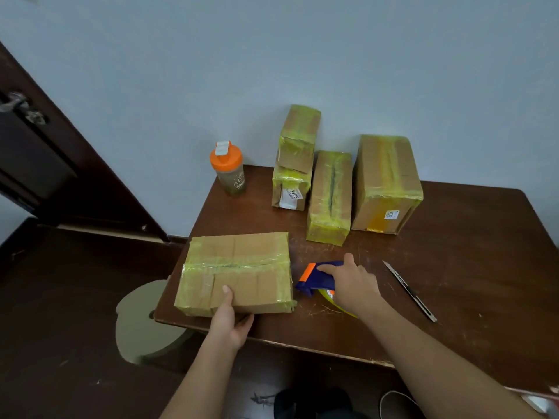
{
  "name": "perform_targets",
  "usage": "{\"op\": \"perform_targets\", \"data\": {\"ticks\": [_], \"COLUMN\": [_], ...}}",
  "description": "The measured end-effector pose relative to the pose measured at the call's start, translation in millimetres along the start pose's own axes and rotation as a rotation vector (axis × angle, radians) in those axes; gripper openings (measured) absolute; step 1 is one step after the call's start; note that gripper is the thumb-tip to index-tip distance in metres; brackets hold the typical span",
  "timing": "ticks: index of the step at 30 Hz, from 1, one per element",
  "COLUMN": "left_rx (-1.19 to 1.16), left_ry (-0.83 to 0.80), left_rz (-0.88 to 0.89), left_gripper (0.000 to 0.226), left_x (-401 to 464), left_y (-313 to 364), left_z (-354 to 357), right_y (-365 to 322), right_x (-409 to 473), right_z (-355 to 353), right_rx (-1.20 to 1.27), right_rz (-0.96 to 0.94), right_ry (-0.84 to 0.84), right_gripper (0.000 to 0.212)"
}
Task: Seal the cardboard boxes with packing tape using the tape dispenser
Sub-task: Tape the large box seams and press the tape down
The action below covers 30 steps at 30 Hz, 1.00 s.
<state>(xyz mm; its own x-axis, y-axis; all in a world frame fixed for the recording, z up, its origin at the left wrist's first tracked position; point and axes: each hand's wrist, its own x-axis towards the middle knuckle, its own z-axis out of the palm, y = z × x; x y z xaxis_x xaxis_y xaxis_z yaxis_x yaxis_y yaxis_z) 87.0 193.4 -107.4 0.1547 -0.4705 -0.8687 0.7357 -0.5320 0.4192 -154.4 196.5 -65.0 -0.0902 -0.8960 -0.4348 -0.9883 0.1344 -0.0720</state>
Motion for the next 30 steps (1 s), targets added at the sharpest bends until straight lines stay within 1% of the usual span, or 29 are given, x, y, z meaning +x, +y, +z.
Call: {"op": "perform_targets", "data": {"ticks": [3, 6, 10, 16, 20, 23, 24, 26, 28, 30], "left_rx": [0.018, 0.030, 0.040, 0.092, 0.101, 0.127, 0.156, 0.299, 0.538, 0.781], "left_ry": [-0.002, 0.010, 0.015, -0.027, -0.065, -0.084, -0.093, -0.108, -0.115, -0.117], "left_rz": [-0.002, 0.013, 0.023, -0.003, -0.045, -0.088, -0.115, -0.201, -0.282, -0.263], "left_gripper": [0.075, 0.074, 0.073, 0.068, 0.063, 0.056, 0.054, 0.057, 0.064, 0.066], "left_x": [-0.2, 2.6, 2.1, -12.1, -20.7, -26.6, -25.5, -26.8, -33.8, -38.8], "left_y": [-3.1, -3.3, -8.3, -39.3, -64.9, -74.9, -76.3, -74.8, -67.1, -57.6], "left_z": [0.2, 0.0, 4.0, 28.1, 34.7, 32.5, 30.8, 27.9, 25.1, 20.9], "right_y": [-3.5, 3.9, 34.5, 70.6, 81.5, 83.6, 82.8, 78.5, 71.6, 62.6], "right_x": [-0.5, -1.9, -6.7, -18.9, -26.5, -29.3, -29.6, -29.5, -27.9, -25.6], "right_z": [1.2, -5.0, -20.4, -44.6, -58.4, -64.5, -65.7, -67.3, -68.0, -67.7], "right_rx": [0.002, -0.006, -0.027, 0.052, 0.091, 0.154, 0.178, 0.212, 0.230, 0.237], "right_rz": [0.013, 0.015, 0.044, 0.118, 0.104, 0.063, 0.042, -0.001, -0.038, -0.078], "right_ry": [-0.001, 0.020, 0.067, 0.189, 0.267, 0.293, 0.290, 0.276, 0.253, 0.223], "right_gripper": [0.067, 0.063, 0.059, 0.054, 0.053, 0.055, 0.056, 0.057, 0.059, 0.061]}}
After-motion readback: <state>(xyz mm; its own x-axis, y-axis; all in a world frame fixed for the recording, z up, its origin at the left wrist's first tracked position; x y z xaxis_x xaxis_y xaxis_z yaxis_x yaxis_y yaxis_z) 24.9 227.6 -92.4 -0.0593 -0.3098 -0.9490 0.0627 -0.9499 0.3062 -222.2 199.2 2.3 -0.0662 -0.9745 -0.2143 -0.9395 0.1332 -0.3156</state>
